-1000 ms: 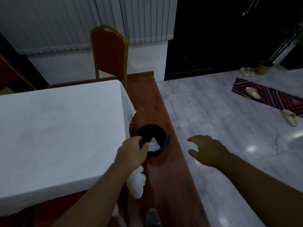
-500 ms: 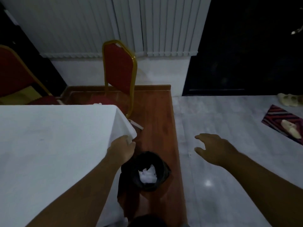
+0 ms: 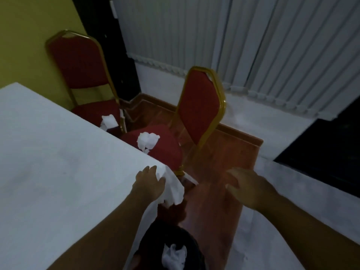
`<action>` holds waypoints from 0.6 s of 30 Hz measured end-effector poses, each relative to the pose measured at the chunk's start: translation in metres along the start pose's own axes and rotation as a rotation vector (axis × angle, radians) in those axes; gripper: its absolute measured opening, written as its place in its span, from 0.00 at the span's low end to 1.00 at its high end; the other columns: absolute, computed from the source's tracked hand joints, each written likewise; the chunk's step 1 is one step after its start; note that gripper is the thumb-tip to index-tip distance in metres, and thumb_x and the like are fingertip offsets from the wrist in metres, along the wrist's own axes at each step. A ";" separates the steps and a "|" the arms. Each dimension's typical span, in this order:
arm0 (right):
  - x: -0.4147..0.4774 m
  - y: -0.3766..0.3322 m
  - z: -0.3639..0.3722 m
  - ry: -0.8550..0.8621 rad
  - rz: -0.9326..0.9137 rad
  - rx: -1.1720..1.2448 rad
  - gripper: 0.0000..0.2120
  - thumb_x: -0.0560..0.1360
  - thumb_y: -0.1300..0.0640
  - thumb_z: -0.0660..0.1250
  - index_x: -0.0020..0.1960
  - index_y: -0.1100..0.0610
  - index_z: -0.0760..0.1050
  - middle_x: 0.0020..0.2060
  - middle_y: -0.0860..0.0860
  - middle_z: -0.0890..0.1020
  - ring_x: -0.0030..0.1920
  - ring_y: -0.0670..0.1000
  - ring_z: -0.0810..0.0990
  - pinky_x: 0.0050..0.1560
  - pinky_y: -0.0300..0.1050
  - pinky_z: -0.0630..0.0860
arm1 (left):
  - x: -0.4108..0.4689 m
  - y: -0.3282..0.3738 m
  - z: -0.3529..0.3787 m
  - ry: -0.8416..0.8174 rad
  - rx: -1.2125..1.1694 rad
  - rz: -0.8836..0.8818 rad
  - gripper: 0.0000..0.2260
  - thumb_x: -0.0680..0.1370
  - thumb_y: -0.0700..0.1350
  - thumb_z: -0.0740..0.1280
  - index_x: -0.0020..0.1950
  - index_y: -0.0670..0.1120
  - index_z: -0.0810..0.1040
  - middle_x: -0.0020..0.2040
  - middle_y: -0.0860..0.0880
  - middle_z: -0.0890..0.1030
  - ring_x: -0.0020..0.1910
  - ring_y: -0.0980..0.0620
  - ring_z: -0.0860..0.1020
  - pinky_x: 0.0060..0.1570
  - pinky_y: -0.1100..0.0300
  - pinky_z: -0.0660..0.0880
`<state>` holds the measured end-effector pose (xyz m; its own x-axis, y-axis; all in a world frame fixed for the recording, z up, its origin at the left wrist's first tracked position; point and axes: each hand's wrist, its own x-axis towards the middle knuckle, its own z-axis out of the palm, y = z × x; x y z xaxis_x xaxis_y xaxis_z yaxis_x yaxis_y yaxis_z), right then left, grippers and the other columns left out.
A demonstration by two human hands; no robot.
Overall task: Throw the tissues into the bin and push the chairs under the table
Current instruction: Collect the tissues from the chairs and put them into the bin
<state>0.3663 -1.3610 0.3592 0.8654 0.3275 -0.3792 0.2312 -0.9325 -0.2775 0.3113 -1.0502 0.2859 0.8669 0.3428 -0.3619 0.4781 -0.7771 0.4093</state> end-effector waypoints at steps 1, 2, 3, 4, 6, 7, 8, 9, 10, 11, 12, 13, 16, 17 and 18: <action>0.019 0.000 -0.008 0.002 -0.023 -0.009 0.28 0.78 0.43 0.63 0.76 0.49 0.64 0.75 0.49 0.68 0.75 0.51 0.66 0.75 0.51 0.64 | 0.010 0.003 0.001 -0.002 -0.011 -0.017 0.29 0.80 0.58 0.61 0.77 0.46 0.62 0.77 0.45 0.65 0.75 0.43 0.63 0.74 0.46 0.62; 0.038 0.000 -0.015 0.003 -0.047 -0.019 0.28 0.78 0.43 0.63 0.76 0.49 0.65 0.75 0.49 0.68 0.75 0.51 0.66 0.75 0.50 0.64 | 0.020 0.007 0.000 -0.001 -0.029 -0.036 0.29 0.80 0.57 0.61 0.77 0.46 0.62 0.77 0.44 0.65 0.75 0.43 0.63 0.74 0.46 0.62; 0.057 0.000 -0.021 -0.001 -0.075 -0.027 0.28 0.78 0.43 0.63 0.76 0.49 0.65 0.75 0.49 0.68 0.75 0.51 0.66 0.75 0.49 0.63 | 0.028 0.010 -0.001 0.004 -0.049 -0.056 0.29 0.79 0.57 0.62 0.77 0.46 0.62 0.76 0.44 0.66 0.75 0.43 0.64 0.73 0.46 0.63; 0.075 -0.002 -0.025 -0.014 -0.101 -0.033 0.28 0.78 0.44 0.63 0.76 0.50 0.65 0.75 0.49 0.68 0.75 0.51 0.66 0.75 0.48 0.63 | 0.035 0.014 -0.002 0.009 -0.073 -0.078 0.29 0.79 0.57 0.62 0.77 0.46 0.62 0.76 0.44 0.67 0.75 0.43 0.64 0.73 0.45 0.63; 0.115 -0.005 -0.030 -0.041 -0.167 -0.038 0.27 0.79 0.45 0.64 0.76 0.51 0.65 0.75 0.49 0.69 0.75 0.50 0.65 0.75 0.46 0.60 | 0.049 0.020 -0.005 0.029 -0.108 -0.121 0.30 0.79 0.56 0.63 0.77 0.45 0.62 0.76 0.44 0.67 0.75 0.43 0.64 0.73 0.45 0.64; 0.137 -0.009 -0.031 -0.051 -0.212 -0.048 0.27 0.79 0.46 0.64 0.76 0.51 0.66 0.75 0.49 0.69 0.75 0.50 0.65 0.75 0.45 0.59 | 0.055 0.022 -0.006 0.043 -0.126 -0.154 0.30 0.79 0.56 0.63 0.77 0.45 0.62 0.76 0.44 0.67 0.75 0.43 0.64 0.73 0.45 0.64; 0.158 -0.013 -0.032 -0.065 -0.255 -0.064 0.26 0.79 0.46 0.64 0.76 0.52 0.66 0.75 0.49 0.69 0.75 0.49 0.65 0.75 0.43 0.59 | 0.062 0.024 -0.006 0.056 -0.151 -0.188 0.30 0.79 0.56 0.63 0.77 0.45 0.62 0.75 0.44 0.67 0.74 0.43 0.64 0.72 0.45 0.64; 0.179 -0.017 -0.032 -0.076 -0.305 -0.071 0.26 0.79 0.47 0.64 0.75 0.52 0.66 0.74 0.49 0.69 0.75 0.49 0.65 0.74 0.42 0.58 | 0.068 0.025 -0.007 0.066 -0.175 -0.227 0.30 0.78 0.57 0.62 0.77 0.45 0.62 0.75 0.44 0.68 0.74 0.43 0.65 0.72 0.45 0.64; 0.198 -0.022 -0.033 -0.099 -0.339 -0.075 0.25 0.79 0.49 0.64 0.75 0.52 0.67 0.74 0.49 0.70 0.74 0.50 0.66 0.74 0.42 0.58 | 0.074 0.026 -0.007 0.079 -0.187 -0.266 0.31 0.77 0.58 0.60 0.77 0.45 0.62 0.74 0.44 0.68 0.73 0.42 0.66 0.71 0.45 0.65; 0.218 -0.027 -0.034 -0.104 -0.374 -0.070 0.24 0.79 0.50 0.65 0.73 0.53 0.69 0.73 0.50 0.71 0.73 0.51 0.67 0.73 0.42 0.59 | 0.079 0.027 -0.007 0.089 -0.187 -0.306 0.33 0.76 0.59 0.59 0.77 0.44 0.62 0.74 0.44 0.69 0.73 0.42 0.66 0.71 0.45 0.66; 0.237 -0.032 -0.037 -0.110 -0.413 -0.070 0.24 0.78 0.51 0.66 0.72 0.53 0.70 0.72 0.50 0.72 0.72 0.52 0.69 0.73 0.43 0.62 | 0.084 0.029 -0.006 0.100 -0.188 -0.350 0.34 0.75 0.59 0.57 0.77 0.44 0.61 0.73 0.44 0.69 0.72 0.42 0.67 0.70 0.45 0.66; 0.255 -0.036 -0.041 -0.125 -0.460 -0.068 0.23 0.77 0.50 0.67 0.71 0.53 0.72 0.71 0.51 0.74 0.71 0.52 0.71 0.72 0.45 0.65 | 0.087 0.032 -0.004 0.112 -0.201 -0.404 0.33 0.75 0.59 0.57 0.77 0.44 0.61 0.73 0.44 0.70 0.71 0.42 0.68 0.70 0.45 0.67; 0.295 -0.046 -0.056 -0.195 -0.544 -0.097 0.23 0.76 0.48 0.66 0.71 0.50 0.71 0.71 0.48 0.73 0.71 0.52 0.70 0.70 0.47 0.68 | 0.095 0.055 -0.004 0.124 -0.238 -0.502 0.30 0.77 0.57 0.59 0.76 0.46 0.62 0.71 0.46 0.71 0.71 0.44 0.68 0.69 0.47 0.68; 0.307 -0.048 -0.060 -0.213 -0.572 -0.125 0.23 0.77 0.47 0.65 0.71 0.49 0.71 0.71 0.47 0.72 0.71 0.51 0.69 0.70 0.47 0.68 | 0.100 0.062 -0.004 0.135 -0.250 -0.522 0.30 0.77 0.57 0.59 0.77 0.46 0.62 0.73 0.46 0.69 0.72 0.43 0.67 0.70 0.47 0.67; 0.320 -0.052 -0.063 -0.228 -0.600 -0.151 0.23 0.77 0.47 0.65 0.71 0.48 0.70 0.71 0.46 0.71 0.71 0.51 0.68 0.71 0.47 0.68 | 0.106 0.067 -0.005 0.150 -0.259 -0.537 0.31 0.77 0.57 0.60 0.77 0.46 0.61 0.75 0.46 0.68 0.73 0.44 0.65 0.71 0.46 0.66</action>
<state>0.6593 -1.2178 0.3082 0.4549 0.8057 -0.3794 0.7182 -0.5838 -0.3786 0.4359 -1.0633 0.2794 0.4964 0.7361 -0.4602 0.8562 -0.3276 0.3996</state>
